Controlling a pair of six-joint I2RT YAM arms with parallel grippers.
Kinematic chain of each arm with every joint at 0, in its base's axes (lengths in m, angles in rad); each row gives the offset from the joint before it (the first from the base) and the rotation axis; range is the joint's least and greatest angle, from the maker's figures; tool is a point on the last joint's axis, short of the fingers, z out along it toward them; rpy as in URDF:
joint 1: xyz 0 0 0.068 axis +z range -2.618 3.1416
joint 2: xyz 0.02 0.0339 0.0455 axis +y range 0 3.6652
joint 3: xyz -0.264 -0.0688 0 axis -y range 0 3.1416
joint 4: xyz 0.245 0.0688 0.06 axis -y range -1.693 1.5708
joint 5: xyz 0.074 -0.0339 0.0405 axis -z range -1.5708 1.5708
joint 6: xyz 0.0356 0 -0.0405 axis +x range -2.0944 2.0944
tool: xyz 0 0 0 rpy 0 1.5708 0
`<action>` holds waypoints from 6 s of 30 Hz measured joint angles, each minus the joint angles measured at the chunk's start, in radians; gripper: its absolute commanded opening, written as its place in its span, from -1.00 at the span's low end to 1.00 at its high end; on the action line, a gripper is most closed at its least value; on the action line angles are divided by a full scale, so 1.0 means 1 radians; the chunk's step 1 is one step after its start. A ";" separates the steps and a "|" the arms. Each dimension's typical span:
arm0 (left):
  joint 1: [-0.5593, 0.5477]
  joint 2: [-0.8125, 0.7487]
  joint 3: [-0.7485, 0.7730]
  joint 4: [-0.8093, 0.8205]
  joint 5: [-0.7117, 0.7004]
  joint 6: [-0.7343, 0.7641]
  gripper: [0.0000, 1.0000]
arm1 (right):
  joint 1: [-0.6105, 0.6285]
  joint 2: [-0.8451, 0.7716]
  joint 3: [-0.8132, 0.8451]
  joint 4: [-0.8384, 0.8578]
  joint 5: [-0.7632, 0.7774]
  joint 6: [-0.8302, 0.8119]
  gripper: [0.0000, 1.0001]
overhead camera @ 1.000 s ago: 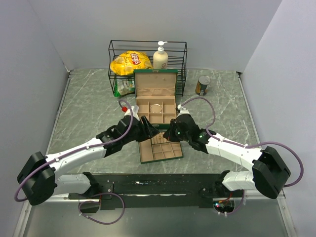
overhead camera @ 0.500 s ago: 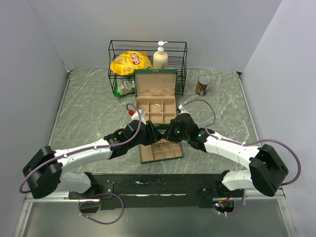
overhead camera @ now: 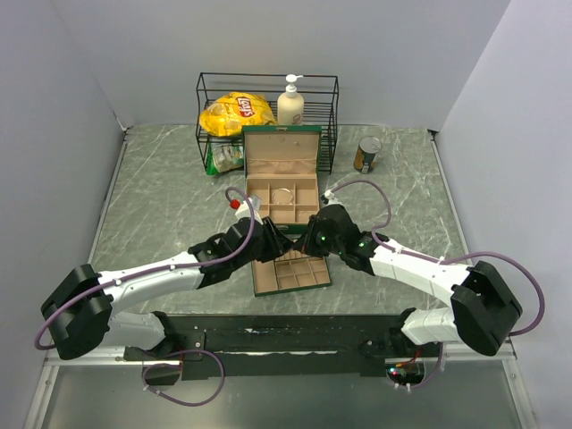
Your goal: Organize the mixed jewelry
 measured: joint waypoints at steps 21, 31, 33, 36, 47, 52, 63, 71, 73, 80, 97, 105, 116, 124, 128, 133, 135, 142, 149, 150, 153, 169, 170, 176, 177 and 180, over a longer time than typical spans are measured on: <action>-0.020 0.021 0.012 -0.053 -0.072 0.001 -0.17 | -0.006 -0.034 -0.002 0.003 0.002 -0.001 -1.00; -0.020 0.024 0.012 -0.027 -0.093 0.009 -0.30 | -0.006 -0.039 -0.002 0.003 0.005 -0.008 -1.00; -0.020 0.026 0.011 -0.019 -0.093 0.008 -0.31 | -0.006 -0.039 -0.002 0.004 0.004 -0.008 -1.00; -0.020 0.026 0.010 -0.003 -0.092 0.008 -0.31 | -0.006 -0.039 -0.002 0.009 0.002 -0.008 -1.00; -0.020 0.026 0.006 0.009 -0.093 0.008 -0.42 | -0.006 -0.039 -0.003 0.024 -0.004 -0.008 -1.00; -0.020 0.026 0.006 0.008 -0.093 0.008 -0.48 | -0.006 -0.039 -0.003 0.026 -0.006 -0.008 -1.00; -0.020 0.041 0.006 0.008 -0.093 0.008 -0.53 | -0.007 -0.039 -0.005 0.027 -0.008 -0.008 -1.00; -0.022 0.052 0.006 0.016 -0.093 0.008 -0.52 | -0.008 -0.039 -0.007 0.025 -0.007 -0.010 -1.00; -0.022 0.052 0.006 0.016 -0.093 0.008 -0.50 | -0.008 -0.039 -0.007 0.025 -0.006 -0.011 -1.00; -0.022 0.052 0.006 0.016 -0.096 0.008 -0.53 | -0.008 -0.039 -0.007 0.025 -0.007 -0.012 -1.00; -0.023 0.051 0.006 0.034 -0.094 0.009 -0.98 | -0.008 -0.039 -0.007 0.027 -0.007 -0.013 -1.00; -0.024 0.051 0.006 0.033 -0.094 0.013 -0.98 | -0.008 -0.039 -0.007 0.027 -0.007 -0.027 -1.00; -0.009 0.046 -0.001 0.036 -0.093 0.017 -0.98 | -0.008 -0.109 -0.034 0.035 -0.002 -0.069 -0.44; 0.099 -0.098 -0.143 0.076 -0.046 0.037 -0.98 | -0.042 -0.199 -0.043 0.036 -0.005 -0.103 -0.33; 0.146 -0.176 -0.203 0.136 0.030 0.069 -0.98 | -0.111 -0.211 -0.074 0.051 -0.079 -0.120 -0.26; 0.233 -0.279 -0.292 0.247 0.168 0.093 -0.98 | -0.237 -0.208 -0.160 0.161 -0.303 -0.111 -0.20; 0.262 -0.291 -0.307 0.288 0.223 0.094 -0.98 | -0.250 -0.201 -0.187 0.219 -0.376 -0.095 -0.15; 0.280 -0.242 -0.309 0.455 0.402 0.086 -0.98 | -0.251 -0.154 -0.249 0.515 -0.586 0.006 -0.08; 0.280 -0.158 -0.309 0.555 0.509 0.063 -0.98 | -0.251 -0.119 -0.267 0.700 -0.662 0.078 -0.07; 0.280 -0.153 -0.309 0.563 0.515 0.060 -0.98 | -0.251 -0.119 -0.267 0.713 -0.666 0.080 -0.07; 0.280 -0.145 -0.309 0.583 0.529 0.057 -0.98 | -0.251 -0.119 -0.267 0.732 -0.672 0.086 -0.07; 0.281 -0.124 -0.304 0.605 0.548 0.043 -0.98 | -0.237 -0.042 -0.263 0.780 -0.686 0.110 -0.13; 0.282 -0.124 -0.304 0.609 0.548 0.042 -0.98 | -0.233 -0.037 -0.262 0.784 -0.686 0.113 -0.14; 0.282 -0.116 -0.303 0.619 0.548 0.042 -0.98 | -0.223 -0.023 -0.259 0.795 -0.690 0.116 -0.19; 0.282 -0.114 -0.303 0.620 0.548 0.042 -0.98 | -0.222 -0.020 -0.259 0.798 -0.691 0.116 -0.20; 0.282 -0.110 -0.303 0.619 0.548 0.041 -0.98 | -0.222 -0.016 -0.253 0.799 -0.692 0.116 -0.23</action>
